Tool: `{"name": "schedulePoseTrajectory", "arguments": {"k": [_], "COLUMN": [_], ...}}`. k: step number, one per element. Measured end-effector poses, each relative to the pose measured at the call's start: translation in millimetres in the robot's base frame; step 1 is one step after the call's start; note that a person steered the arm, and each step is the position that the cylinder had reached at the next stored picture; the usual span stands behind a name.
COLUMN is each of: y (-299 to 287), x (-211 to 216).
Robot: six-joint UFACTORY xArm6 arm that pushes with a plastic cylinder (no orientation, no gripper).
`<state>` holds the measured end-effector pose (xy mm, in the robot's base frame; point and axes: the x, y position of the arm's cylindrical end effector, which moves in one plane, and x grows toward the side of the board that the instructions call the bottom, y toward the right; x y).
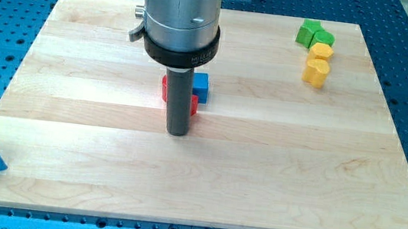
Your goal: Move the yellow heart into the blue cube
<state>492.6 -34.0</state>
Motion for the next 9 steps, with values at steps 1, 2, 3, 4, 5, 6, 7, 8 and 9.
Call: {"name": "schedulePoseTrajectory", "arguments": {"k": [1,2,3,4,5,6,7,8,9], "y": [36.7,99.4,167.1,213.3,263.8,254.7,193.8,220.2,278.6], "x": [23.0,40.4,-21.0,-71.8,-134.1,-169.6,-157.4,-136.5,-151.5]}}
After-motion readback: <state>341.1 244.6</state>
